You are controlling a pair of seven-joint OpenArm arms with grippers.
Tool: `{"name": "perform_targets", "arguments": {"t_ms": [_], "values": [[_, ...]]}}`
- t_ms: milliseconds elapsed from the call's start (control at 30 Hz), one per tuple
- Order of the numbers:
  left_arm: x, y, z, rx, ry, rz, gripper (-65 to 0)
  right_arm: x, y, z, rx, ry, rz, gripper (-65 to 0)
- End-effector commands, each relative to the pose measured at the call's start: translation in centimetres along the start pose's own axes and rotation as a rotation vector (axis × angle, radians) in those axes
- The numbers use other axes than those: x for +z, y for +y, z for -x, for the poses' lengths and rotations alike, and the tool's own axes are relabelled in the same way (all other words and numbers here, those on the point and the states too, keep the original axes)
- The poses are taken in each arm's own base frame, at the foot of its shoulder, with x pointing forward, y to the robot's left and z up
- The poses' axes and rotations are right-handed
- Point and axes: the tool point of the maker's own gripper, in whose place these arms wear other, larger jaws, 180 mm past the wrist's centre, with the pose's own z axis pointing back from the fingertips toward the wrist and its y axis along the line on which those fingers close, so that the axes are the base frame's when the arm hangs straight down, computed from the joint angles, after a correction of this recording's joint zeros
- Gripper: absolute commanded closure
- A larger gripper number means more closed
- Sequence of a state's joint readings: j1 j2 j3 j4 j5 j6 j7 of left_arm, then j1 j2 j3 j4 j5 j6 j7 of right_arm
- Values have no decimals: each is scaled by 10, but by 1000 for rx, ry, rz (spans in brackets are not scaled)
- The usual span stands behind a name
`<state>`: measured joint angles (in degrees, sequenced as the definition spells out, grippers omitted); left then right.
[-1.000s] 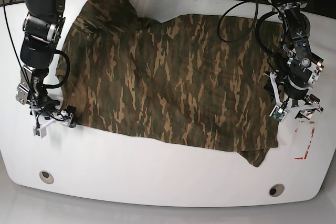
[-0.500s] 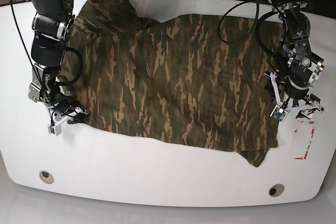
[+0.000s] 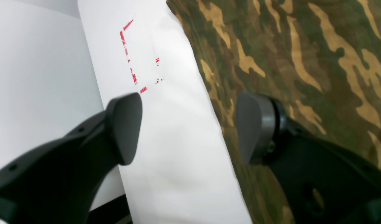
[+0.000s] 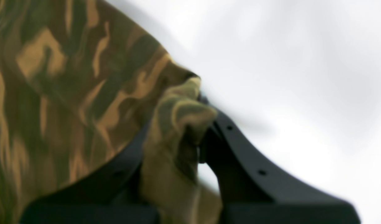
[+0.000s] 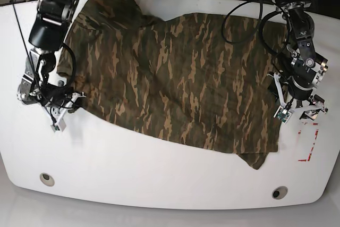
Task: Layout the t-shirt on the table in an organized manner, then fold the t-shirt properly
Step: 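Grasp the hem corners with both grippers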
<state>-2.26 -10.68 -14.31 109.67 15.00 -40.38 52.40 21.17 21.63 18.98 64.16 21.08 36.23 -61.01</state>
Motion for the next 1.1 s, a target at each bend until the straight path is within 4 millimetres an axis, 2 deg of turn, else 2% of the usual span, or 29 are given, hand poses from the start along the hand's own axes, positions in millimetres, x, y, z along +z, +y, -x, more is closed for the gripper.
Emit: {"name": "perform_targets", "arguments": {"t_ms": [0,167,333,400,533,667,767,867,1067], "values": [[4,11,-11,1,-39,-32,-445,32,8,-11,101,-46,27,-1],[3,10,-11,1,-40,-27,-445,64,37,4,224,-43,13,-1],[1,8,-10,3,-36,-20,-445,82,74,15,298,-90,-60,-1],[1,9,-10,5,-36,-23,-445,85,83,19,312,-97,-80,-1],[1,12,-15,10,-46,-29,-445,89,92,25,327,-102,-101,-1],[1,17,-31,47,-86,-41,-449,84,100,30,344,-84,-122,-1],[3,29,-38,103,-107,-69,-451,79,111,33,372,-66,-148,-1],[3,40,-46,159,-130,-89,-455,79,111,34,380,-60,-149,-1],[-5,54,-51,213,-138,-98,-546,78,111,35,378,-57,-150,-1]]}}
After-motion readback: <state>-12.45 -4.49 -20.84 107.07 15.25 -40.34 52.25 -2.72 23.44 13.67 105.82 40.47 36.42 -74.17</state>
